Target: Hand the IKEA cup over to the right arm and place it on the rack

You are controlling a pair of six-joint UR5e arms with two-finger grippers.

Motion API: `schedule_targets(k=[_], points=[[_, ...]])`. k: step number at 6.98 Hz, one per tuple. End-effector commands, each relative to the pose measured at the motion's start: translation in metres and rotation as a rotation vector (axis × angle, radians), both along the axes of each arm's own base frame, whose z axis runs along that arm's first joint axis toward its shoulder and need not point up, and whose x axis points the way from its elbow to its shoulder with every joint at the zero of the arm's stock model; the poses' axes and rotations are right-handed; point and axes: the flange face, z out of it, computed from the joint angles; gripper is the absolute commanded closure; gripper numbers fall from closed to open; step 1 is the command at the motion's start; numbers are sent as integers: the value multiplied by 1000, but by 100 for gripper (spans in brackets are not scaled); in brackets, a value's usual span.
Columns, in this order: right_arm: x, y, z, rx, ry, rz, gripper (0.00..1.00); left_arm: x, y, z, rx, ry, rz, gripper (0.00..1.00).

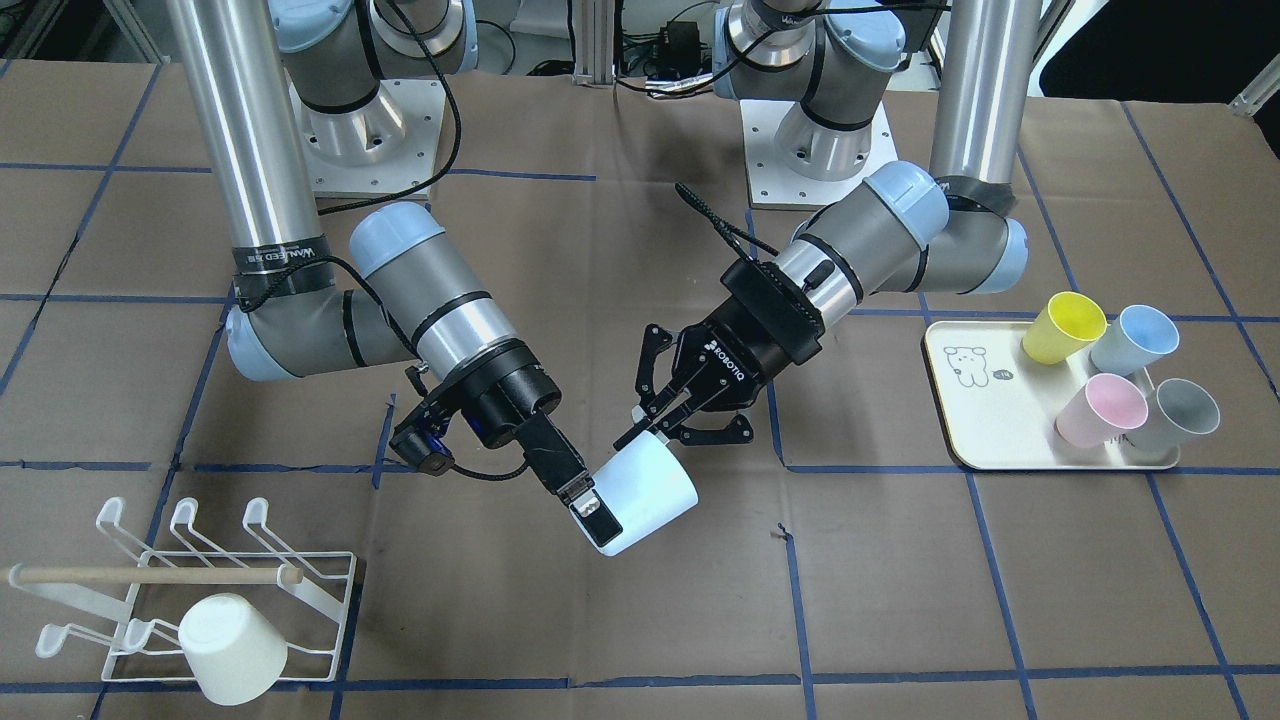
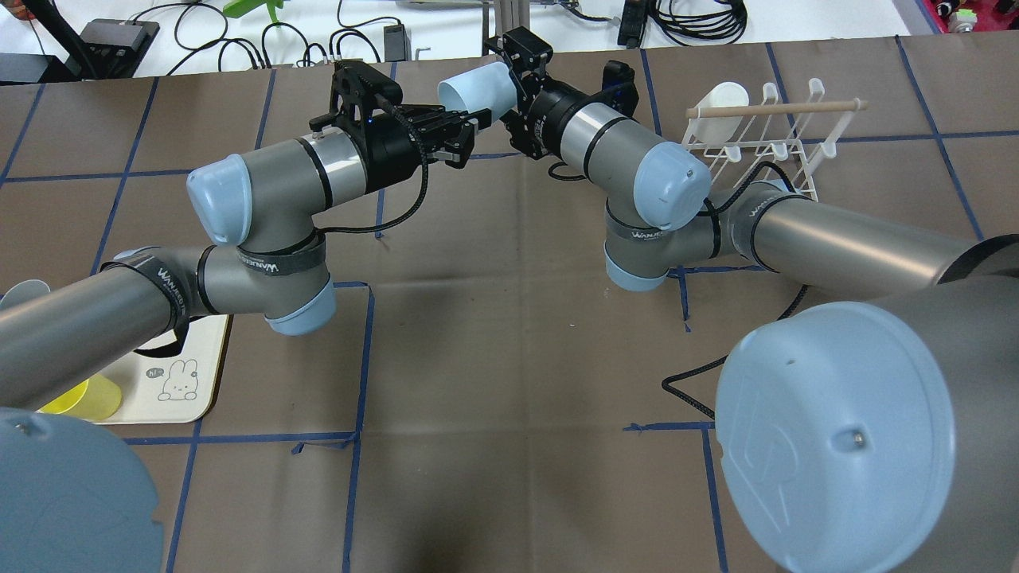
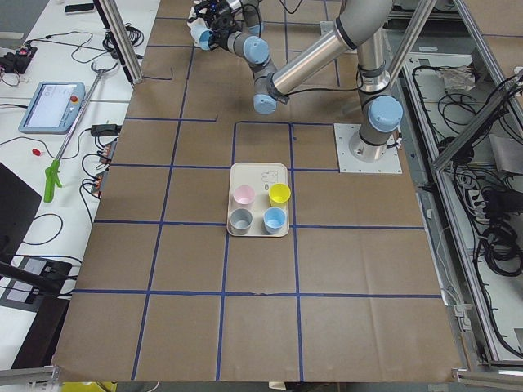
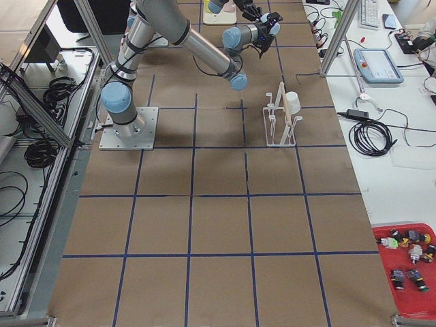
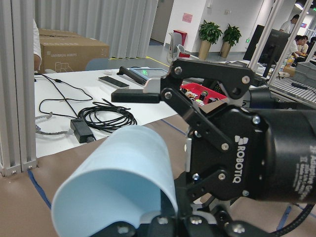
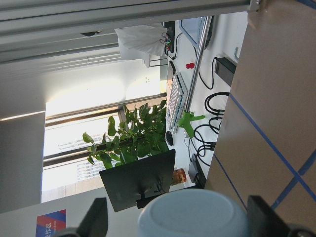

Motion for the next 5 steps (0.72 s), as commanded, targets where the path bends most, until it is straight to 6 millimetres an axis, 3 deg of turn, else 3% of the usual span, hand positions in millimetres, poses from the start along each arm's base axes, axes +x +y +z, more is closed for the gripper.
schedule_targets(k=[1, 5], points=[[2, 2, -3, 6, 1, 5, 2, 0, 0, 0, 0, 0, 0, 95], [5, 3, -2, 22, -24, 19, 4, 0, 0, 1, 0, 0, 2, 94]])
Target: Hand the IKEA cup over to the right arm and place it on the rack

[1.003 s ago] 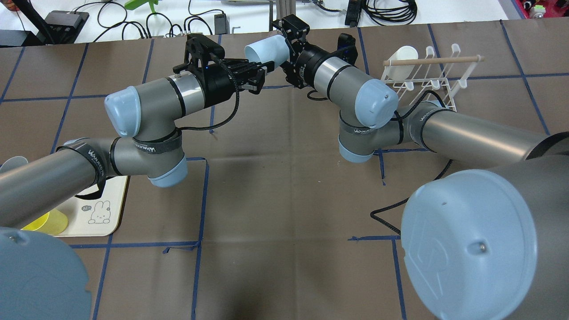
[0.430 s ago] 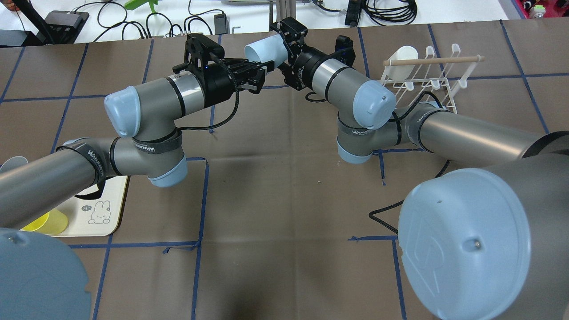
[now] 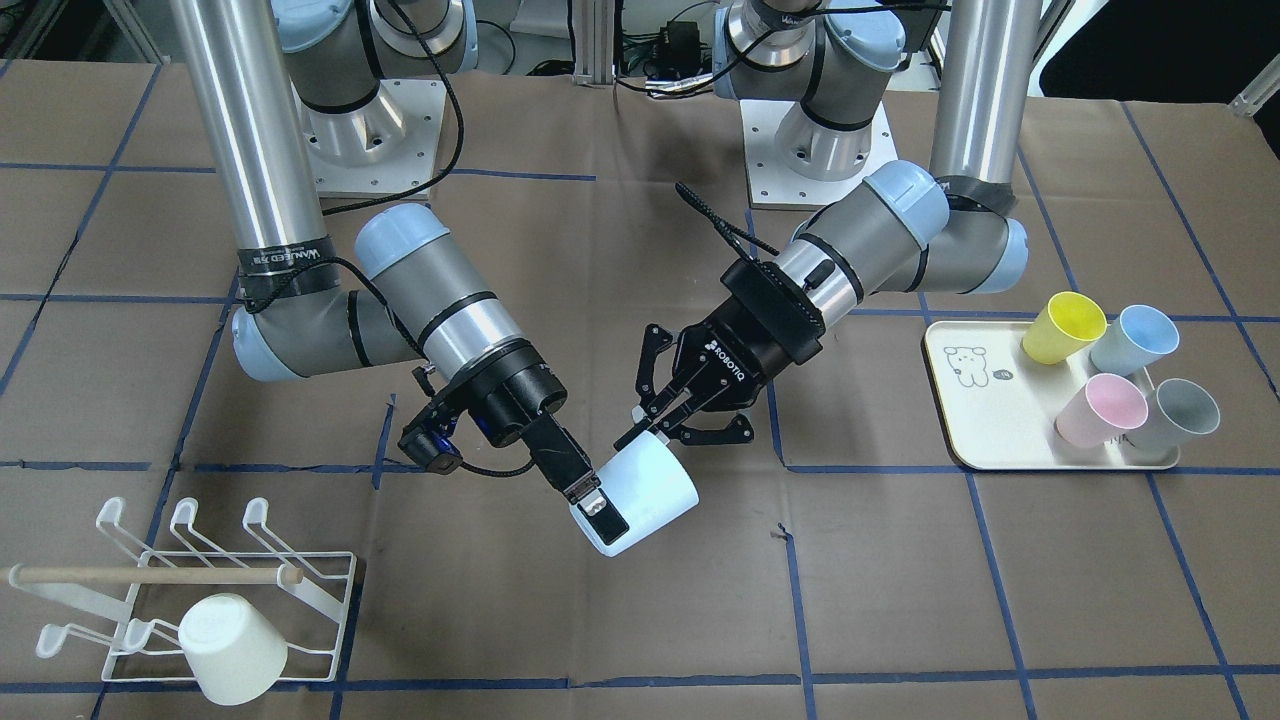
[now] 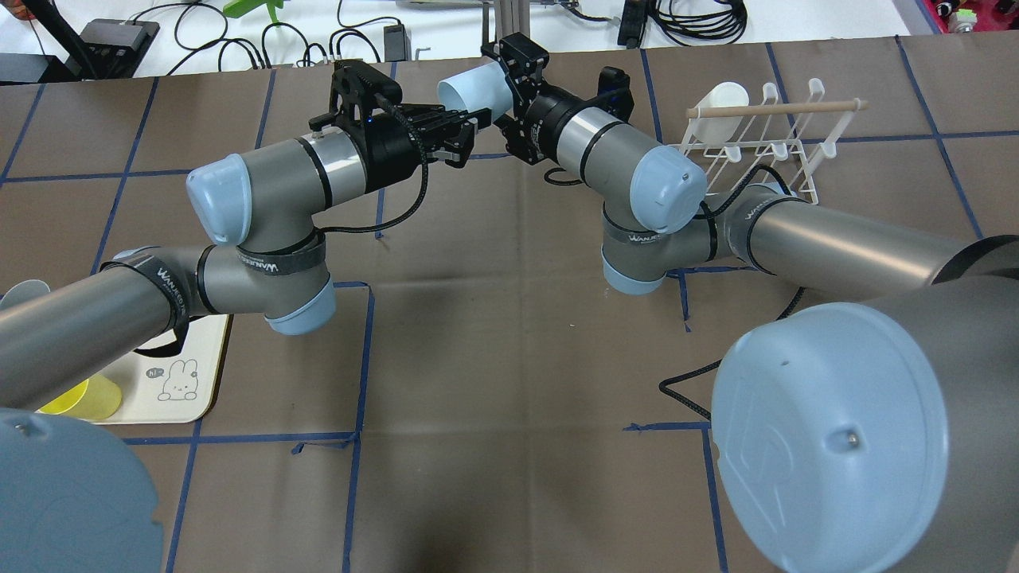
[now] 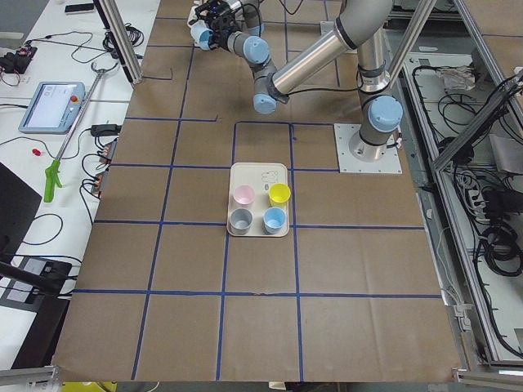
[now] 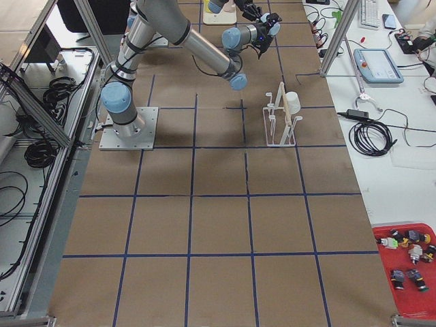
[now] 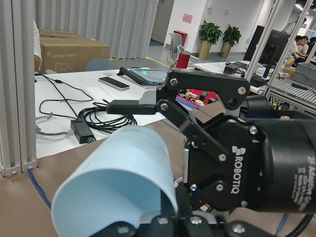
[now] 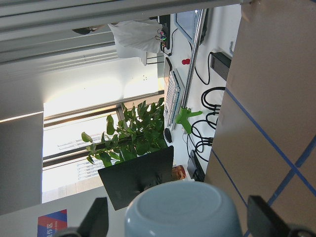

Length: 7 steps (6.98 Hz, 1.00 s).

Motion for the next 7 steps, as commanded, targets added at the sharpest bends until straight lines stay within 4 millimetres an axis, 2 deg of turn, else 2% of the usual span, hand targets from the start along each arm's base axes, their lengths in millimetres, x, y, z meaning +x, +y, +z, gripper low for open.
schedule_targets(k=[1, 3, 4, 5, 6, 7], points=[[5, 4, 1, 10, -25, 60, 6, 0, 0, 0, 0, 1, 1, 94], [5, 4, 1, 9, -24, 60, 6, 0, 0, 0, 1, 1, 1, 94], [5, 3, 2, 5, -21, 59, 10, 0, 0, 1, 0, 1, 1, 94], [4, 3, 2, 3, -21, 59, 16, 0, 0, 1, 0, 1, 1, 93], [5, 3, 2, 0, -18, 63, 36, 0, 0, 1, 0, 1, 1, 93], [4, 3, 2, 0, -18, 62, 45, 0, 0, 1, 3, 4, 3, 93]])
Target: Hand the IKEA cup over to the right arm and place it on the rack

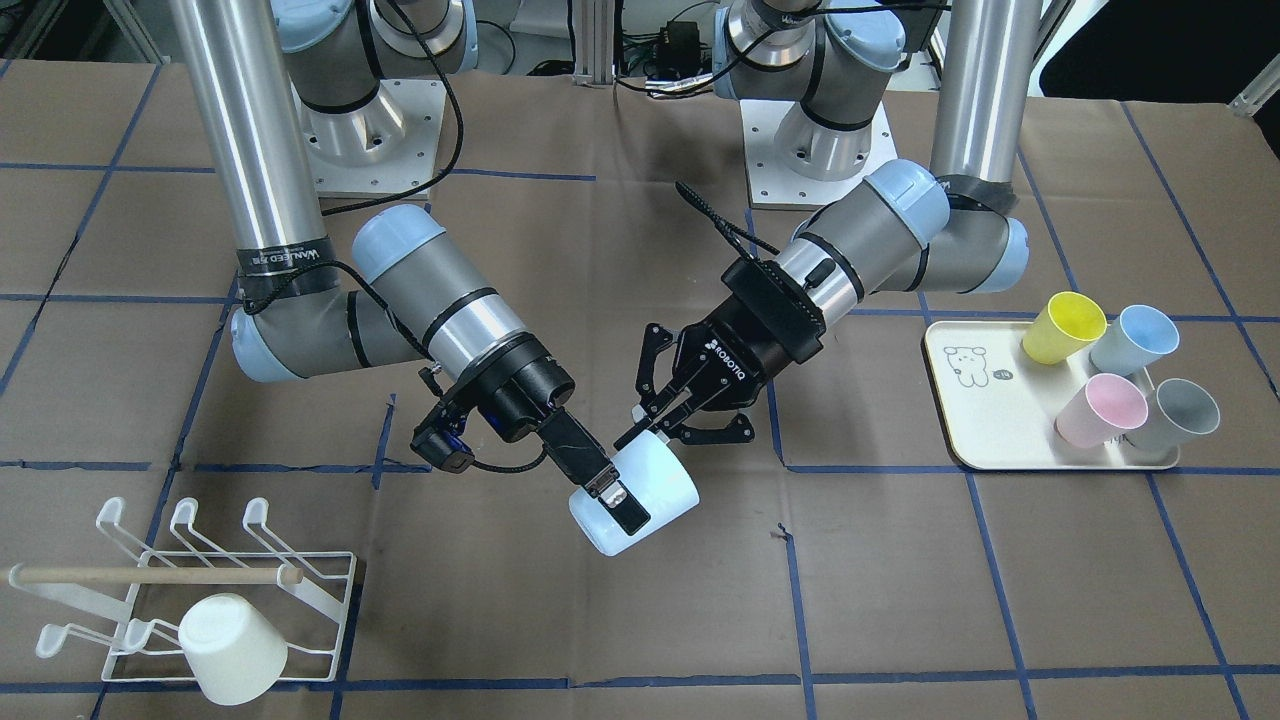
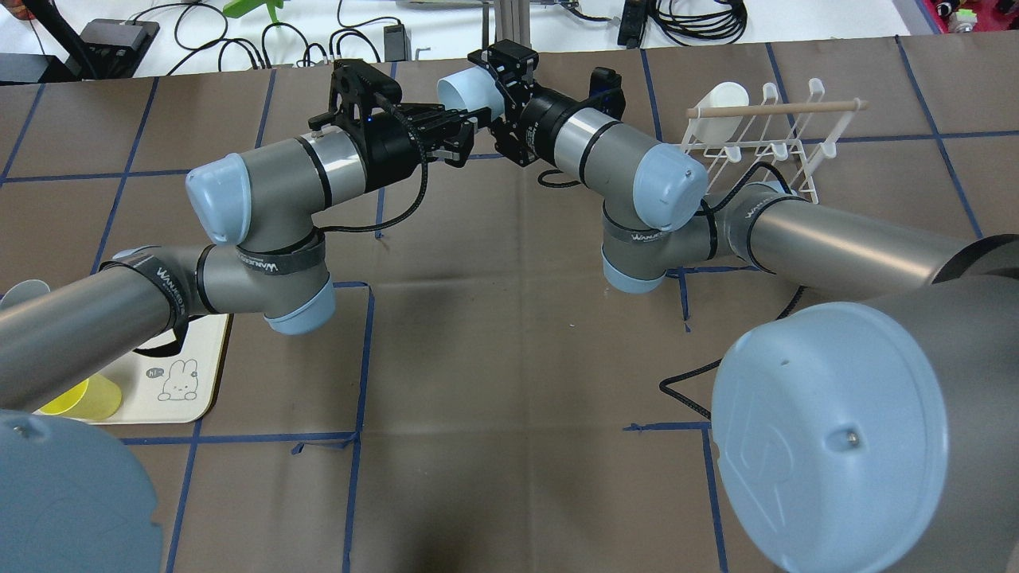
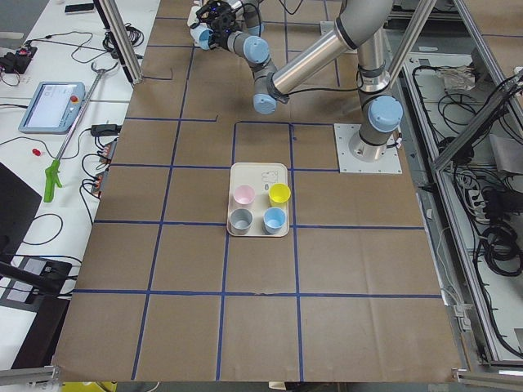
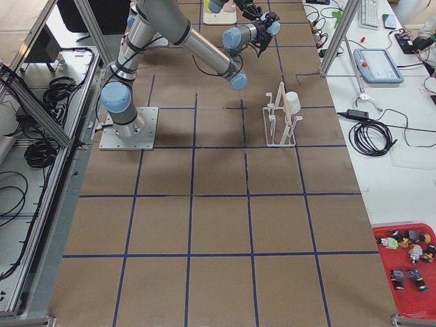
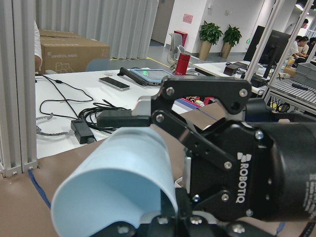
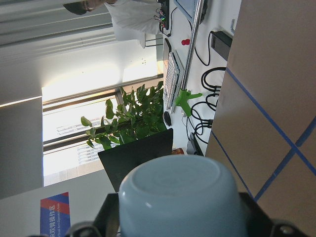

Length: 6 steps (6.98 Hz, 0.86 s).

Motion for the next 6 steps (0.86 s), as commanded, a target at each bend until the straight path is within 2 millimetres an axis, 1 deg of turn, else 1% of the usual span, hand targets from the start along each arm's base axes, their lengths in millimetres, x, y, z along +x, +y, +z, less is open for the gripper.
schedule_targets(k=[1, 2, 3, 4, 5, 6], points=[[0, 0, 0, -2, 1, 2, 49, 0, 0, 1, 5, 4, 2, 93], [0, 0, 0, -4, 3, 2, 53, 0, 0, 1, 4, 5, 3, 85], [0, 0, 0, -4, 3, 4, 53, 0, -2, 1, 0, 5, 1, 42], [0, 0, 0, -4, 3, 2, 53, 0, -3, 4, -5, 6, 2, 34], [0, 0, 0, -3, 1, 3, 53, 0, -2, 6, -8, 8, 1, 23], [0, 0, 0, -5, 2, 4, 53, 1, 0, 10, -12, 12, -1, 17]])
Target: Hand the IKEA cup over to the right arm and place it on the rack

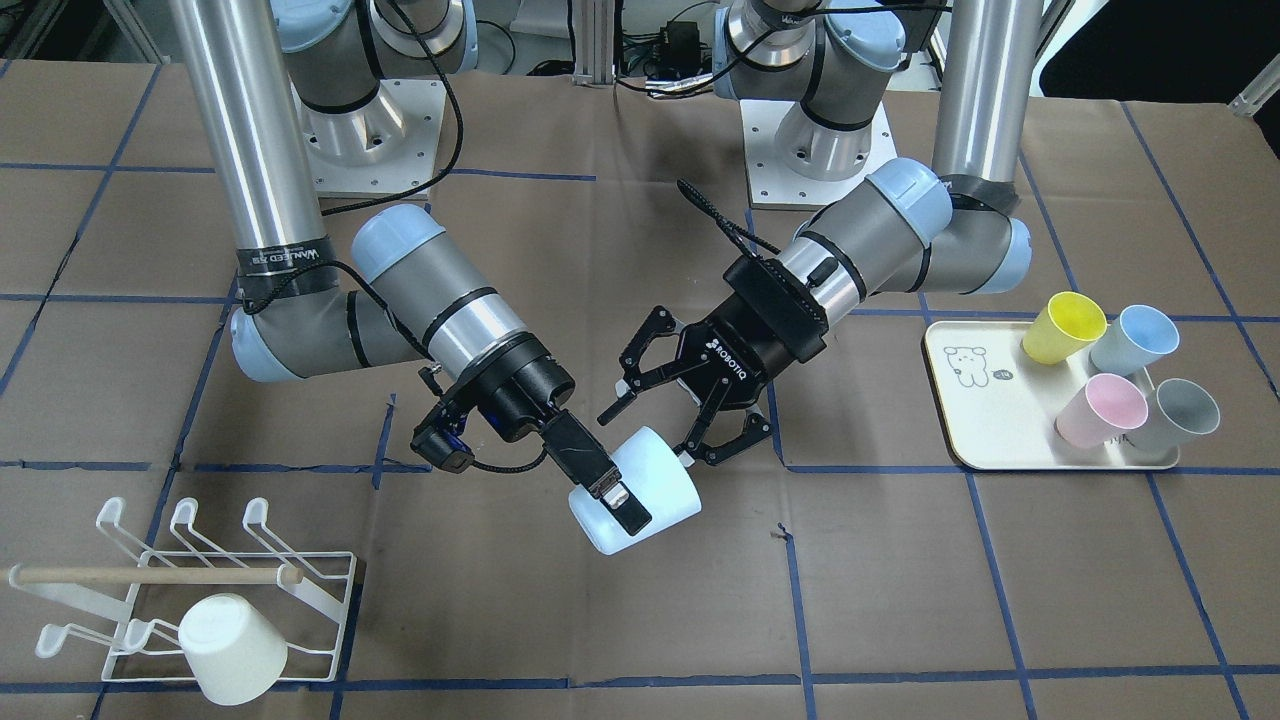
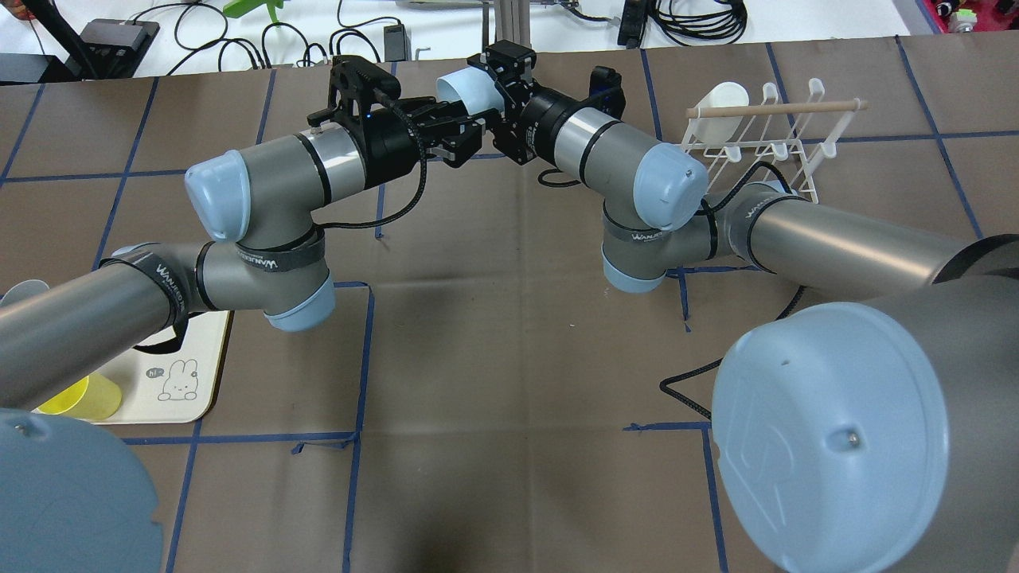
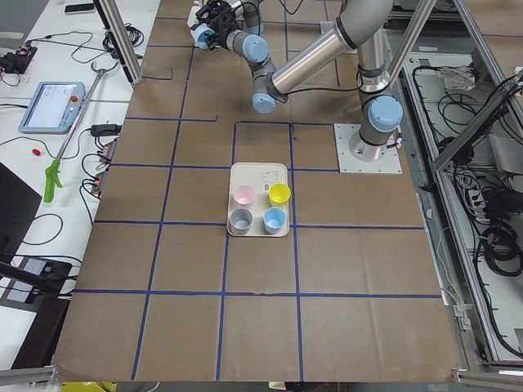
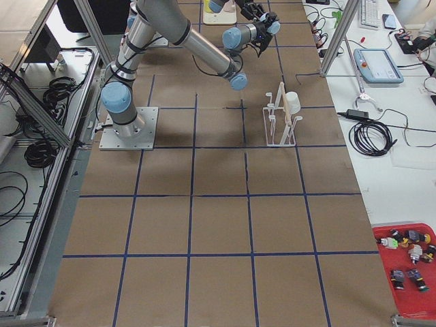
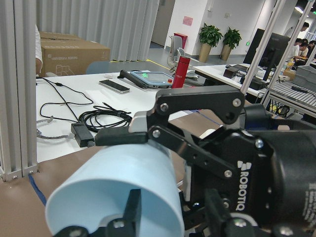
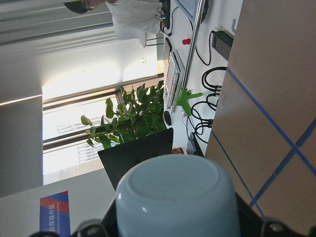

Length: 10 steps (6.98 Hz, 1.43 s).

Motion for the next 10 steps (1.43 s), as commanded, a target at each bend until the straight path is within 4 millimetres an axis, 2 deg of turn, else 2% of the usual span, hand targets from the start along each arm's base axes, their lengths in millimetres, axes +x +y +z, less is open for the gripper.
schedule_targets(k=[1, 2, 3, 4, 5, 6, 7, 8, 9, 10], points=[[-1, 0, 0, -2, 0, -1, 53, 7, 4, 7, -6, 6, 7, 12], [-2, -1, 2, -7, 2, -2, 53, 11, 7, 9, 2, 13, 16, 9], [-10, -6, 4, -31, 20, -12, 53, 25, 11, 9, 13, 22, 36, 9], [-27, -16, 9, -120, 109, -19, 53, 47, 18, 16, 10, 46, 41, 8], [-53, -29, 13, -231, 239, -36, 53, 72, 23, 18, 15, 69, 55, 7], [-71, -36, 14, -322, 359, -41, 53, 83, 19, 21, 13, 75, 68, 7], [-89, -43, 16, -413, 498, -55, 56, 85, 15, 22, 20, 70, 82, 7], [-107, -49, 15, -491, 645, -69, 56, 88, 5, 25, 50, 61, 104, 5], [-126, -55, 16, -568, 778, -65, 61, 92, -14, 36, 98, 57, 119, 5], [-150, -60, 17, -629, 906, -64, 70, 102, -38, 43, 174, -2, 221, 4]])
